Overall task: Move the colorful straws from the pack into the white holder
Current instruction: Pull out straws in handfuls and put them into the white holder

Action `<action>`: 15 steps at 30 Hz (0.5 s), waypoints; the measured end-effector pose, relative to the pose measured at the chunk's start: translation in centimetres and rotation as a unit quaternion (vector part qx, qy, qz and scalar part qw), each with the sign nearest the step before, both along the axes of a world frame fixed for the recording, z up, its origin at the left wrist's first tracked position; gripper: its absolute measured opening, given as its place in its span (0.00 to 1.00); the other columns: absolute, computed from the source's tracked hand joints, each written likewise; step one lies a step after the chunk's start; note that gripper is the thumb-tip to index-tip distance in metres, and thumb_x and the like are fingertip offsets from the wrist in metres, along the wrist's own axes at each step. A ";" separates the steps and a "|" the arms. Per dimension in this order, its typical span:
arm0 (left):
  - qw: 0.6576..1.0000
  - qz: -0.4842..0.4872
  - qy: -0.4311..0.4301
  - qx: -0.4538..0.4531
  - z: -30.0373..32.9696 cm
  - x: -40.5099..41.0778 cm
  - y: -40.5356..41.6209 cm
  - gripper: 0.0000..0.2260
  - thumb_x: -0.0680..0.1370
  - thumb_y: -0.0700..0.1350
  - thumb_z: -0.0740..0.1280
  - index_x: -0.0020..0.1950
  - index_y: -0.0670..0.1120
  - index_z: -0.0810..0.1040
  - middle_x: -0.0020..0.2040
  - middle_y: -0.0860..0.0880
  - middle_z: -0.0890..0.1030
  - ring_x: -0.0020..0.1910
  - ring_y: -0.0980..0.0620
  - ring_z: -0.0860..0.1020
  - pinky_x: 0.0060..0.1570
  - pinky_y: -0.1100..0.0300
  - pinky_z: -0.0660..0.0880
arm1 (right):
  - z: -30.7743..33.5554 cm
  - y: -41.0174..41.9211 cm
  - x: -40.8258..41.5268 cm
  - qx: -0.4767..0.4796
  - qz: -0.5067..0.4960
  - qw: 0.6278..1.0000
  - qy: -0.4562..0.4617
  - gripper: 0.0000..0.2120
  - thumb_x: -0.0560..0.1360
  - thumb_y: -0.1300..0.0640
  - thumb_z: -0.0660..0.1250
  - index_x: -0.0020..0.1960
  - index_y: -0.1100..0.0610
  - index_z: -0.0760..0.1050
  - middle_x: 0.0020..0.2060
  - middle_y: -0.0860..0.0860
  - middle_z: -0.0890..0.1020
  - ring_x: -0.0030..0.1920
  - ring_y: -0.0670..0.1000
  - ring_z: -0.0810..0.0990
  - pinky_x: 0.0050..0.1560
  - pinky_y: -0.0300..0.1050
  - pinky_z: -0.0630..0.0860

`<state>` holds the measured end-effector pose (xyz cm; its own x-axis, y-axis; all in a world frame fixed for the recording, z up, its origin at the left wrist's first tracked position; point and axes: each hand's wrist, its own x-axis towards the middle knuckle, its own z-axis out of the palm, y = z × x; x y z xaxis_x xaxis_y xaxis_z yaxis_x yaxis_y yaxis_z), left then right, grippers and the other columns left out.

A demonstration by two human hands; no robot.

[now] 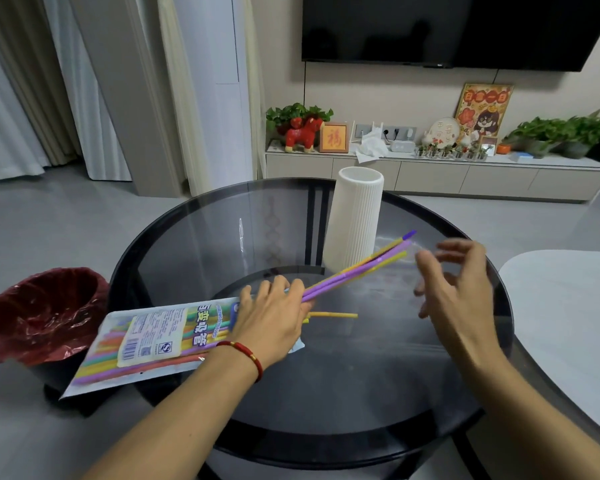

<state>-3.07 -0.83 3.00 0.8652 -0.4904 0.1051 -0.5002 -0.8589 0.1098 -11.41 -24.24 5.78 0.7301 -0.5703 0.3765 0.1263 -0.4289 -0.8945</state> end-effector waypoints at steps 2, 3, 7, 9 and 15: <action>1.000 0.006 -0.005 -0.013 0.4 -0.4 -0.3 0.12 0.84 0.56 0.50 0.57 0.51 0.67 0.56 0.49 0.73 0.55 0.45 0.73 0.61 0.43 0.67 | -0.9 2.4 0.4 0.139 0.106 0.983 0.062 0.27 0.69 0.31 0.72 0.51 0.54 0.77 0.41 0.58 0.82 0.30 0.55 0.78 0.22 0.44 0.72; 1.000 0.001 -0.006 -0.019 0.5 -0.8 -0.6 0.11 0.84 0.56 0.51 0.58 0.51 0.67 0.56 0.49 0.72 0.55 0.45 0.72 0.61 0.44 0.67 | -1.5 3.8 0.7 0.171 0.163 0.966 0.101 0.27 0.69 0.30 0.74 0.49 0.55 0.79 0.38 0.57 0.81 0.30 0.54 0.77 0.21 0.42 0.70; 0.998 -0.037 -0.011 -0.041 0.2 -2.3 -2.1 0.10 0.83 0.53 0.53 0.60 0.51 0.68 0.57 0.49 0.73 0.57 0.45 0.73 0.63 0.44 0.66 | -3.1 7.2 2.6 0.202 0.192 0.955 0.105 0.20 0.79 0.46 0.71 0.42 0.63 0.82 0.26 0.55 0.75 0.25 0.49 0.71 0.22 0.40 0.66; 0.998 -0.029 -0.001 -0.049 0.0 -2.2 -2.0 0.11 0.82 0.54 0.54 0.59 0.51 0.68 0.56 0.49 0.74 0.56 0.46 0.73 0.62 0.45 0.67 | -2.9 7.0 3.5 0.196 0.125 0.968 0.092 0.17 0.79 0.55 0.67 0.37 0.65 0.83 0.24 0.57 0.76 0.24 0.53 0.72 0.22 0.43 0.69; 0.996 -0.032 0.070 -0.042 -1.8 -0.5 -0.1 0.16 0.80 0.58 0.57 0.64 0.56 0.73 0.62 0.51 0.73 0.63 0.48 0.70 0.68 0.46 0.63 | 1.4 1.1 2.5 0.037 0.064 0.995 0.063 0.17 0.81 0.60 0.64 0.37 0.64 0.84 0.25 0.59 0.84 0.22 0.56 0.81 0.24 0.44 0.80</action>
<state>-3.59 -0.89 1.20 0.8416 -0.5393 0.0296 -0.5283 -0.8106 0.2526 -8.94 -23.17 7.22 0.8369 -0.4933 0.2372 0.0598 -0.3483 -0.9355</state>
